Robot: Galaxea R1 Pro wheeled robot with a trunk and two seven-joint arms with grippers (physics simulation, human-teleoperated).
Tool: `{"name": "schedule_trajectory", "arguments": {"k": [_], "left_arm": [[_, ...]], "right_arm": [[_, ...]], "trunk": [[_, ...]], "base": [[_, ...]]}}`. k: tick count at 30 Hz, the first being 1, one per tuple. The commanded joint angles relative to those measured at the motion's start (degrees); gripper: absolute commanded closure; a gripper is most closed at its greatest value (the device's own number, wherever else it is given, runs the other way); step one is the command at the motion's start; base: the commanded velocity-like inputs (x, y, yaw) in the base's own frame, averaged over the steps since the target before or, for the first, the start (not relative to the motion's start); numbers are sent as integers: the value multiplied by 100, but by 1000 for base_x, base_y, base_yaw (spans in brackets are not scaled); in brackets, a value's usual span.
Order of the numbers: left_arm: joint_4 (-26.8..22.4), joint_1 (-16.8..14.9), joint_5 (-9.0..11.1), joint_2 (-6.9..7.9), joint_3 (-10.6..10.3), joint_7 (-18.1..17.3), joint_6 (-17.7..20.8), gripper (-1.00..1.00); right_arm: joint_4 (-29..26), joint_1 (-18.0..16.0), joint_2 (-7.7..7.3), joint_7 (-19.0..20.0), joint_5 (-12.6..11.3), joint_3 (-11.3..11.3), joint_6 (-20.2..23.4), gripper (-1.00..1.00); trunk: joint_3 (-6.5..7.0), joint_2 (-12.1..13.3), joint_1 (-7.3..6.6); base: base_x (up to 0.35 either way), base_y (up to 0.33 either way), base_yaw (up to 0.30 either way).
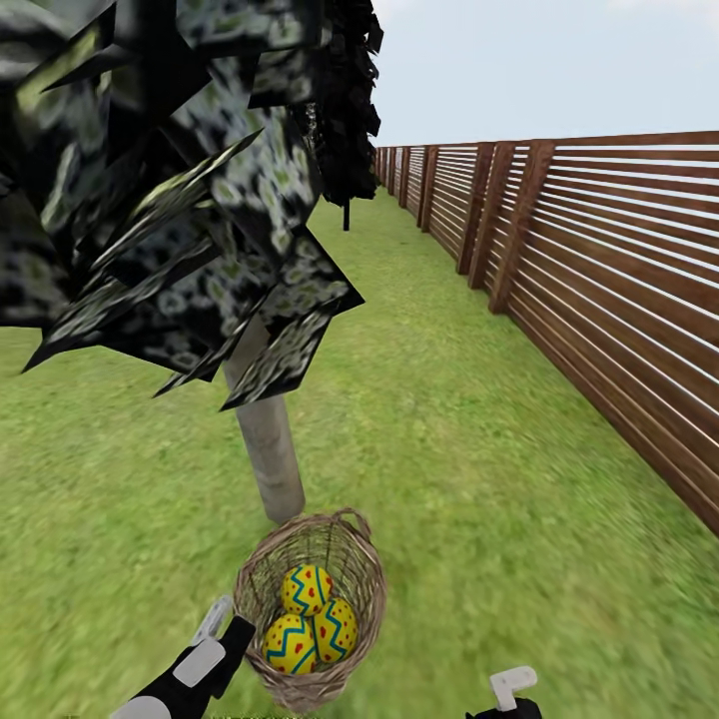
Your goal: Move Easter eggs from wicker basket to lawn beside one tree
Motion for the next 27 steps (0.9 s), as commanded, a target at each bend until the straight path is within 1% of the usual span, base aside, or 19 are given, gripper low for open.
{"name": "schedule_trajectory", "arguments": {"k": [1,12,16,20,25,27], "left_arm": [[-330,-4,-77,-2,208,33,7,100],[-330,-6,-81,-2,208,33,3,100],[-330,-7,-81,-2,208,33,7,100],[-330,-8,-81,-2,208,33,7,100],[-330,-3,-81,-2,208,33,5,100],[-330,-4,-81,-2,208,33,6,100]], "right_arm": [[4,-2,0,10,48,-48,-22,-100],[4,-2,0,9,48,-48,-24,-100],[4,-2,0,9,48,-48,-23,-100],[4,-2,0,9,48,-48,-23,-100],[4,-2,-8,9,48,-48,-20,-100],[4,-2,-1,9,48,-48,-22,-100]], "trunk": [[-4,-3,0],[-4,-3,0],[-4,-3,0],[-4,-3,0],[-4,-3,0],[-4,-3,0]], "base": [[0,0,278],[0,0,291],[-200,0,292],[-22,0,279],[0,0,24],[0,0,215]]}}
